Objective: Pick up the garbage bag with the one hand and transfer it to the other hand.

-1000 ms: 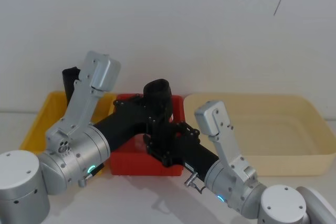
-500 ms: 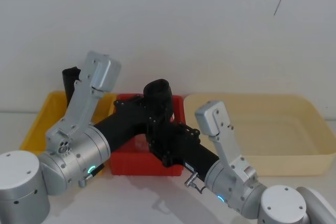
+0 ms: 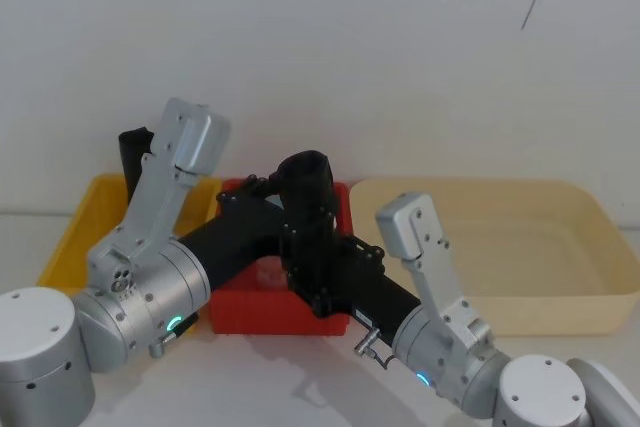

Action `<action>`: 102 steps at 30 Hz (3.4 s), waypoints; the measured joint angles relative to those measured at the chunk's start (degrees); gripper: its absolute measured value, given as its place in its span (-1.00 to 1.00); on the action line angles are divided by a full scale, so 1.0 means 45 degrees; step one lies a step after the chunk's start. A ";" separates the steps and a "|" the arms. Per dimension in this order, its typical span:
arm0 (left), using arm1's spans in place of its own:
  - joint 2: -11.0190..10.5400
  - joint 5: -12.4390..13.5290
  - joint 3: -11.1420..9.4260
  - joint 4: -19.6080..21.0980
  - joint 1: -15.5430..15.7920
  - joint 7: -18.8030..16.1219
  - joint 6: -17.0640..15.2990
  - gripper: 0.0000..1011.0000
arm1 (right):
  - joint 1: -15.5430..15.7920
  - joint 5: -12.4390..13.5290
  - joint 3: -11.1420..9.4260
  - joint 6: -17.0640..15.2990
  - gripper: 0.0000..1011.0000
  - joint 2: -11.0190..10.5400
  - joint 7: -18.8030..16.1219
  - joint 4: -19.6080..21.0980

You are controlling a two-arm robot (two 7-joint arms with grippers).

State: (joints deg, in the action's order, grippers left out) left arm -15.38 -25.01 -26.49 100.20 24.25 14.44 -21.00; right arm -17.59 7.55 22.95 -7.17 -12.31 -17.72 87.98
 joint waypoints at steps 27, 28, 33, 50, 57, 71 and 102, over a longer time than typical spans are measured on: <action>-0.0575 -0.0898 0.0878 0.0213 -0.0330 0.0384 0.0178 0.98 | -0.0766 -0.0026 -0.0814 -0.0878 0.12 -0.0502 0.0084 -0.0125; -0.0597 -0.0917 0.0908 0.0203 -0.0338 0.0384 0.0197 0.98 | -0.0828 -0.0023 -0.0847 -0.0947 0.13 -0.0531 0.0075 -0.0171; -0.0822 -0.0958 0.1198 -0.0043 -0.0404 0.0300 0.0412 0.98 | -0.1357 -0.0010 -0.1049 -0.1309 0.13 -0.0754 -0.0014 -0.0585; -0.0822 -0.0180 0.1812 -0.1200 -0.0293 -0.1153 0.0844 0.98 | -0.2536 -0.0517 -0.1121 -0.2340 0.12 -0.1509 -0.0416 -0.1549; -0.0592 0.0334 0.1974 -0.1734 -0.0111 -0.2073 0.0846 0.98 | -0.2713 -0.0718 -0.1111 -0.2603 0.16 -0.1739 -0.0542 -0.1696; -0.0108 0.1210 0.2196 -0.2854 0.0362 -0.3563 0.0748 0.98 | -0.2876 -0.0891 -0.1094 -0.2834 0.92 -0.1949 -0.0675 -0.1839; 0.0127 0.1650 0.2304 -0.3451 0.0620 -0.4277 0.0694 0.98 | -0.3281 0.0023 -0.0561 -0.3114 0.98 -0.1780 -0.2629 -0.1896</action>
State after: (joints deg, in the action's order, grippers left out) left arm -14.81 -17.58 -16.12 84.67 27.04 -4.81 -17.88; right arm -32.36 7.65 20.43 -21.18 -20.32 -29.55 79.45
